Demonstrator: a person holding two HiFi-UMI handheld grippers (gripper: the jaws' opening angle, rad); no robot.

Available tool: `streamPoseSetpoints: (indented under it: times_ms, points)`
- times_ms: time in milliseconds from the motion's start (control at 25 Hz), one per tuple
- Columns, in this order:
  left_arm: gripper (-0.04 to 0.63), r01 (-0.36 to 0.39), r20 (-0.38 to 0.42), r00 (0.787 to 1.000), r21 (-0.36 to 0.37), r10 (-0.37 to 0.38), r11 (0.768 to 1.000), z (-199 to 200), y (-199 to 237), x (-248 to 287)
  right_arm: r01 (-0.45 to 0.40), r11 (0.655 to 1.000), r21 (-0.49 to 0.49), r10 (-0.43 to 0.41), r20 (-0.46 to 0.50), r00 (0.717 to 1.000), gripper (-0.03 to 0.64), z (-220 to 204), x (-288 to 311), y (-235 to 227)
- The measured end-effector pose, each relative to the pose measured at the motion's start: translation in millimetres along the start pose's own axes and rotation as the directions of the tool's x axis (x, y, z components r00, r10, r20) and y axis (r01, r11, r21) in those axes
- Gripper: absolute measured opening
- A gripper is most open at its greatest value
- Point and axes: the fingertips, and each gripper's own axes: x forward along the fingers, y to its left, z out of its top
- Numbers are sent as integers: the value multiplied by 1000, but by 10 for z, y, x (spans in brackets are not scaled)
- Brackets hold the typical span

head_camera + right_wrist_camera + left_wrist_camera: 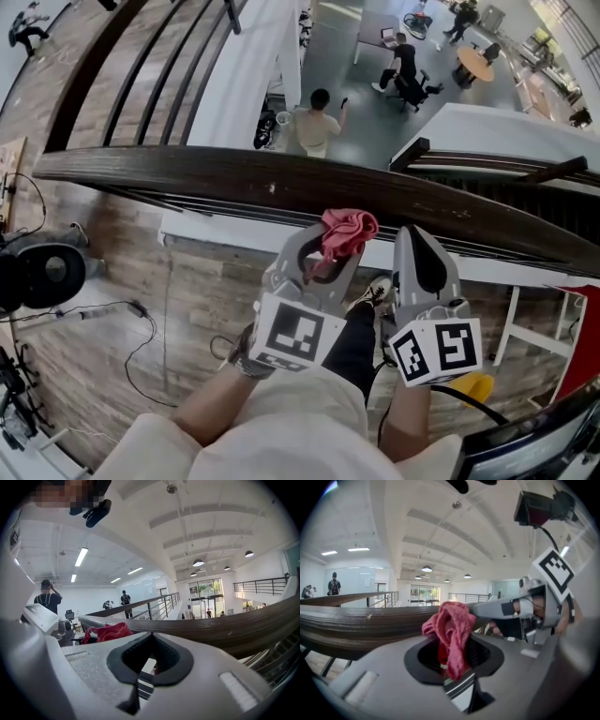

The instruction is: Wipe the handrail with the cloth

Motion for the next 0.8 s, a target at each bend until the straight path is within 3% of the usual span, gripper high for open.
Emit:
streamPoseSetpoints:
  times_ms: [400,800]
  points:
    - [126,3,-16,1000,-25,-4,1000,-24,49,7,22,1000,-4,-22,-16,1000,3,-100,-33,32]
    - [127,-51,-20,999,-46,51,998,-69,293,-123,15,1000,-13,-15,-6,1000,2,-3,22,76]
